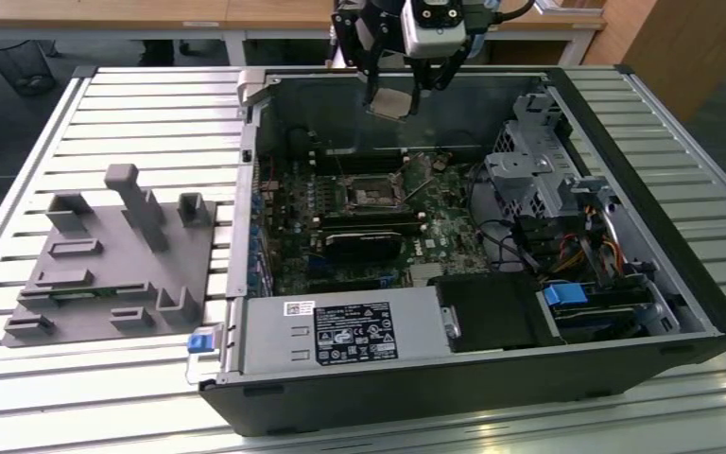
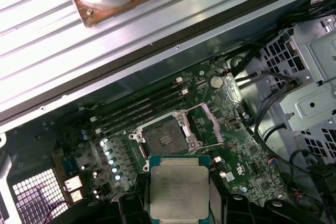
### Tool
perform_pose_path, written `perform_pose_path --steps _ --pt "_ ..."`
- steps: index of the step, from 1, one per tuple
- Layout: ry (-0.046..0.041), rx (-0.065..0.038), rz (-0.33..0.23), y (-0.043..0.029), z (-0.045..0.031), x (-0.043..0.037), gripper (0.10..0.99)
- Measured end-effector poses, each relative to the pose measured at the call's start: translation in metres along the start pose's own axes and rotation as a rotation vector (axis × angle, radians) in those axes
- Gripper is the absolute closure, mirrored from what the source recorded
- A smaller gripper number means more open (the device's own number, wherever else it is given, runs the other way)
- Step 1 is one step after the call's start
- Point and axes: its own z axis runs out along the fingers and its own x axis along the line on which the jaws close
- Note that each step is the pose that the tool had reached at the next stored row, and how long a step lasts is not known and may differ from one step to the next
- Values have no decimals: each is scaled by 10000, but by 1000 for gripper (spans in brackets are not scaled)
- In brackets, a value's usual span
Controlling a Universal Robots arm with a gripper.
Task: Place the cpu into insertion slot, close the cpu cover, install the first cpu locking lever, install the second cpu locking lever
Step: 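Place the cpu into insertion slot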
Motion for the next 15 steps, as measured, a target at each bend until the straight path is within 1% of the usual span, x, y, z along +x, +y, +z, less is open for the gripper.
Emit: perform_pose_path --steps 15 --pt "-17 -4 184 -1 15 0 545"
